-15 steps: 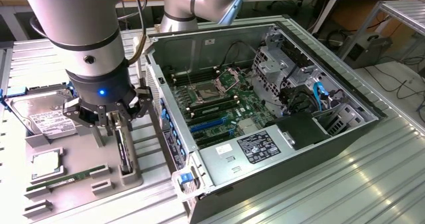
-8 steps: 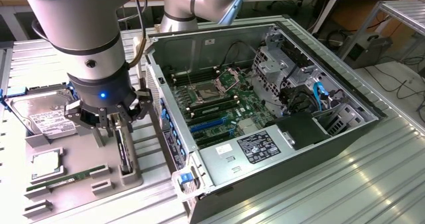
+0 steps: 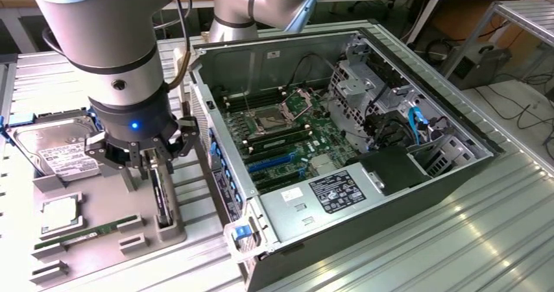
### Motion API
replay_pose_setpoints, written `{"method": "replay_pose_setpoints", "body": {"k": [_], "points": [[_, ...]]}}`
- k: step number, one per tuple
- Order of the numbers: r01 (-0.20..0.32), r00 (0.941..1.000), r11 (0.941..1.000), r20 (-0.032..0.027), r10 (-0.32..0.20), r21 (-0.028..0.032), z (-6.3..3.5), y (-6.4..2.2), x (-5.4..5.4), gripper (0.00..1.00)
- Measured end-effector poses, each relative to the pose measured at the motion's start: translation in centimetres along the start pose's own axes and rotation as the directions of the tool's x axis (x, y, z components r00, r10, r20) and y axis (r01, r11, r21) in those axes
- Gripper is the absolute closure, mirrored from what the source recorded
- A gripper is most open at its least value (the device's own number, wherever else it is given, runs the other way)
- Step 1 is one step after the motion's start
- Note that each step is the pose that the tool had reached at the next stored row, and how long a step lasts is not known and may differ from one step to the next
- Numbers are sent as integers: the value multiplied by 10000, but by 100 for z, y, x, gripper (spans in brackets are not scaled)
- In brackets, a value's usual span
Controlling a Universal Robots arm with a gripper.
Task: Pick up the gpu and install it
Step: 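Pick up the gpu and move the gpu toward the slot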
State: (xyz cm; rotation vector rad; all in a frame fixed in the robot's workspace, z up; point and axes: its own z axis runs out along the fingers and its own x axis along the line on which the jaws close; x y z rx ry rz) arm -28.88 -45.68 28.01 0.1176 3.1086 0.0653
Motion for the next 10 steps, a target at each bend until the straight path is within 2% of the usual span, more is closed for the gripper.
{"method": "replay_pose_setpoints", "body": {"k": [10], "points": [[0,10000,10000,0,0,3,20,-1,0,58]]}}
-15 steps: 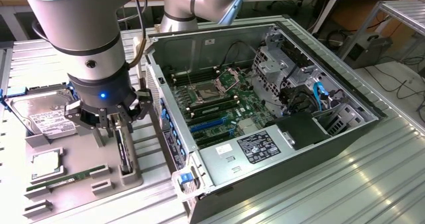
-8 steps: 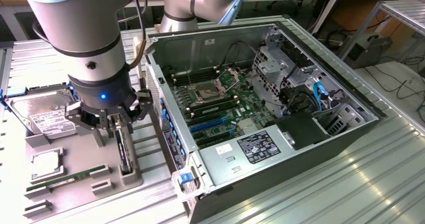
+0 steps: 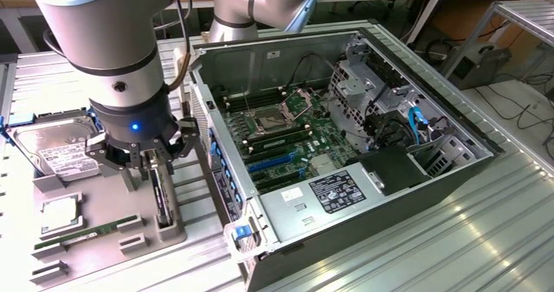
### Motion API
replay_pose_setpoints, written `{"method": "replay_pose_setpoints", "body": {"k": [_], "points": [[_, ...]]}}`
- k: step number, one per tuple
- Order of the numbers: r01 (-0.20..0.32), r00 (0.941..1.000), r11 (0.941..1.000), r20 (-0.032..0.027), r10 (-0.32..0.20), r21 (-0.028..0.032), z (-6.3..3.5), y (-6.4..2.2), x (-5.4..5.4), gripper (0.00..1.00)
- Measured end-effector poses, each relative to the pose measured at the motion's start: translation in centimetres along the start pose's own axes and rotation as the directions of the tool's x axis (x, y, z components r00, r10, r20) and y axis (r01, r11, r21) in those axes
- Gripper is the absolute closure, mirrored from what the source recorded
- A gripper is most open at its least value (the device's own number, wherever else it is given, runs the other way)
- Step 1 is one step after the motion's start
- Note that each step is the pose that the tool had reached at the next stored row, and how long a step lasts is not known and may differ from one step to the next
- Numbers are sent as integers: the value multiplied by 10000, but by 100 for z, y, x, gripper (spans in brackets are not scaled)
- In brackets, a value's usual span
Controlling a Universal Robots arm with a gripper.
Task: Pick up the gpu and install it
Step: 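Pick up the gpu and move the gpu toward the slot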
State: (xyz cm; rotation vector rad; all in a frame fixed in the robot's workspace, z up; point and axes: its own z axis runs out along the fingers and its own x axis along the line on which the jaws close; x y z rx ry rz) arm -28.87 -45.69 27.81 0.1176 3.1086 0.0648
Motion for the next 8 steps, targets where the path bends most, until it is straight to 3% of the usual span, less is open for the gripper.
{"method": "replay_pose_setpoints", "body": {"k": [8], "points": [[1,10000,10000,1,-1,19,21,-1,1,58]]}}
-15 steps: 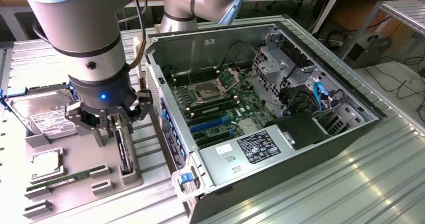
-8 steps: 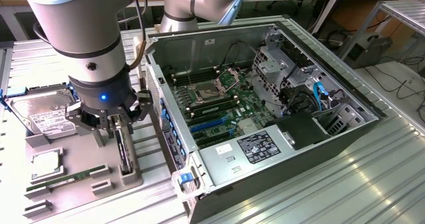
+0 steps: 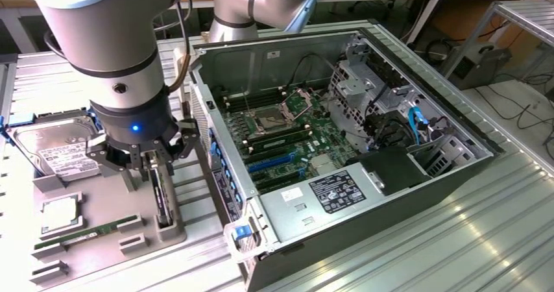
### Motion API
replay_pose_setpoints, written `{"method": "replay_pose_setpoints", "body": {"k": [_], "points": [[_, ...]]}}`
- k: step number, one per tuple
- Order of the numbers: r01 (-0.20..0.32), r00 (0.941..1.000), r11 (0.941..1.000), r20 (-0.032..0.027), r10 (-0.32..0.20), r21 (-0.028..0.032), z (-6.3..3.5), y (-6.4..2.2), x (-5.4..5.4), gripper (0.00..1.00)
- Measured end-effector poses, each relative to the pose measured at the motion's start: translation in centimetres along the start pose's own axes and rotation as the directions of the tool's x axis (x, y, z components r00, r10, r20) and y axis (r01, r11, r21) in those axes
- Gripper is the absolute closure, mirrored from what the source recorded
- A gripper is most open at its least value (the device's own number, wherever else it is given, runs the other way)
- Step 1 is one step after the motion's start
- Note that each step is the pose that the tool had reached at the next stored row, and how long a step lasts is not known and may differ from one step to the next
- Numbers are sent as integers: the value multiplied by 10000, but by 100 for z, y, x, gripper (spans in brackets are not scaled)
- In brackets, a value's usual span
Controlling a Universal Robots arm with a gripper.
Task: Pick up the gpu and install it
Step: 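Pick up the gpu and move the gpu toward the slot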
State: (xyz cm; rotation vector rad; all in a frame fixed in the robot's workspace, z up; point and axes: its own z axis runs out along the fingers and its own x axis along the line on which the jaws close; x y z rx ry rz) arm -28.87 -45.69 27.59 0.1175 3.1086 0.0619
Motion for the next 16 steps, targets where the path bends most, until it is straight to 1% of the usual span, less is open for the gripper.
{"method": "replay_pose_setpoints", "body": {"k": [16], "points": [[1,10000,10000,4,-1,39,39,-2,1,58]]}}
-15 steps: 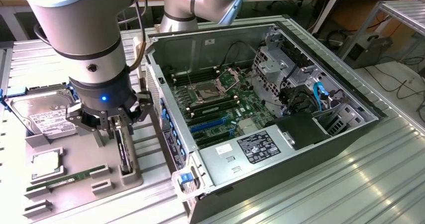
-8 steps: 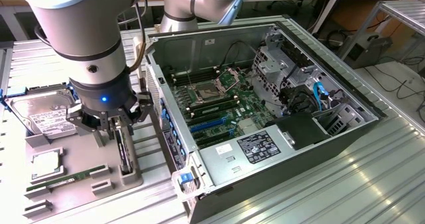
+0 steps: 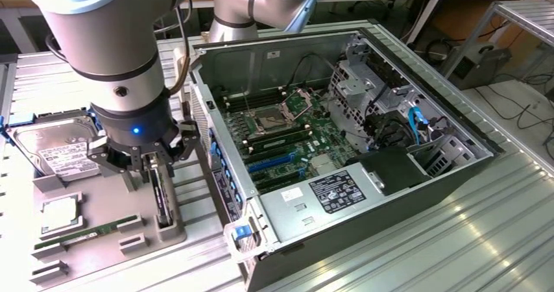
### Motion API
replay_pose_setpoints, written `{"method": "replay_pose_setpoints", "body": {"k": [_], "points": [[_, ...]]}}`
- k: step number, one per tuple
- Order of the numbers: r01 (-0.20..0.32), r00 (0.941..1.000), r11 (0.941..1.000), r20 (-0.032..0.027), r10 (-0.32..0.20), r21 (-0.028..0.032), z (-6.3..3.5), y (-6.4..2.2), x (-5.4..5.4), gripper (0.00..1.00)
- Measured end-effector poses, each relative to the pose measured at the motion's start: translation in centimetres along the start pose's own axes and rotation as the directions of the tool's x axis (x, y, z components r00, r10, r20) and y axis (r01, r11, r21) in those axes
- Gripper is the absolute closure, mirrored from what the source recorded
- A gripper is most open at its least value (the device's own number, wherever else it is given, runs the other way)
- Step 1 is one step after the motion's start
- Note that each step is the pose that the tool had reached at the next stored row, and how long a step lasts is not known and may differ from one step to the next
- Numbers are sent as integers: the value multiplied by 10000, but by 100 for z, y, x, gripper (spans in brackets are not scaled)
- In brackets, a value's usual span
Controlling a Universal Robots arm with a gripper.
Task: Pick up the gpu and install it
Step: 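Pick up the gpu and move the gpu toward the slot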
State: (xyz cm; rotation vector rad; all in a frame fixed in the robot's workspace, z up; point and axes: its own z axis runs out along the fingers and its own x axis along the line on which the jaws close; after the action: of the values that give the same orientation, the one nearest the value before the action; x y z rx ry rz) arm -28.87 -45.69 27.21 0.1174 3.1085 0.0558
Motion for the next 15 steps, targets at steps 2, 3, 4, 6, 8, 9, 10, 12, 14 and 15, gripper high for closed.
{"method": "replay_pose_setpoints", "body": {"k": [2,3,4,6,8,9,10,12,14,15], "points": [[0,10000,10000,-1,0,7,5,0,0,58],[1,10000,10000,0,-1,10,8,0,0,58],[0,10000,10000,0,0,13,11,0,0,58],[1,10000,10000,1,-1,25,20,-1,0,58],[1,10000,10000,2,-1,34,26,-1,1,58],[2,10000,10000,2,-2,40,30,-1,1,58],[2,10000,10000,2,-2,47,34,-1,1,58],[2,10000,10000,3,-2,53,38,-1,1,58],[2,10000,10000,3,-2,54,39,-2,1,58],[2,10000,10000,2,-2,54,40,-2,1,58]]}}
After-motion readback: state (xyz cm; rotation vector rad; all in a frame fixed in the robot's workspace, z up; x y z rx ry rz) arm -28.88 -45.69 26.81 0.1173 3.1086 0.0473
